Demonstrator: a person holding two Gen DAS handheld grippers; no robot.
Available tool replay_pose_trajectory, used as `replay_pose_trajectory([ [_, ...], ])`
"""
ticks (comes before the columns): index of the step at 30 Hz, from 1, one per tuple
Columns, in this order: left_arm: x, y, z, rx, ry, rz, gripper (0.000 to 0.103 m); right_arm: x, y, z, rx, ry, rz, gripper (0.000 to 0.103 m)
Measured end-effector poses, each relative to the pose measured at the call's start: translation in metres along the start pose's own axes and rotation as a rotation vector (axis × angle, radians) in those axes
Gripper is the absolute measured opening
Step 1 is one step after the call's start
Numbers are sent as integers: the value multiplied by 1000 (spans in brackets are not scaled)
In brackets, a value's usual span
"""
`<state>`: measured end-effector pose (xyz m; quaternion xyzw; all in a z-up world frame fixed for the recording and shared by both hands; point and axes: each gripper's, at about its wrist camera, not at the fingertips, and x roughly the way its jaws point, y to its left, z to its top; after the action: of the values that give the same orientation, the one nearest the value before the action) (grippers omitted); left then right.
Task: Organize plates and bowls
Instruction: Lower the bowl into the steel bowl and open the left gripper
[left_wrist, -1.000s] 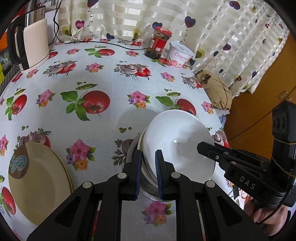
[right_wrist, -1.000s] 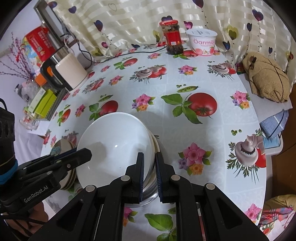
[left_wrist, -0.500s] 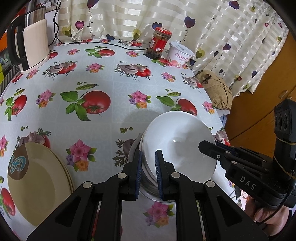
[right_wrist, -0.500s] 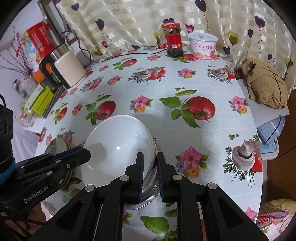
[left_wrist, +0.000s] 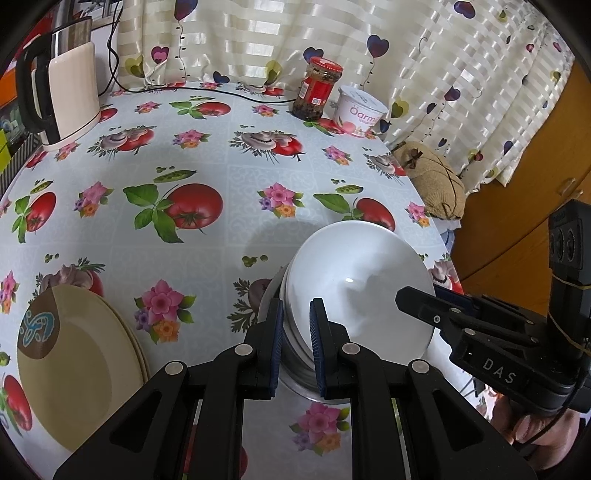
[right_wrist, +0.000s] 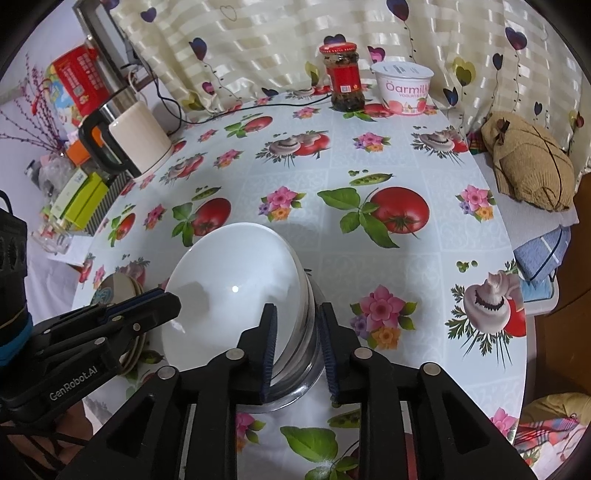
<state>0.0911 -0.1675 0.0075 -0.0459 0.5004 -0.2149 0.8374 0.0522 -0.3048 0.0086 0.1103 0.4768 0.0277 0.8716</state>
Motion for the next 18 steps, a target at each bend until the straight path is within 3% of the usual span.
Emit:
replay_pose_trajectory([
  [18, -3, 1, 0, 10, -25, -22, 15, -2, 1, -2, -13, -9, 1, 26],
])
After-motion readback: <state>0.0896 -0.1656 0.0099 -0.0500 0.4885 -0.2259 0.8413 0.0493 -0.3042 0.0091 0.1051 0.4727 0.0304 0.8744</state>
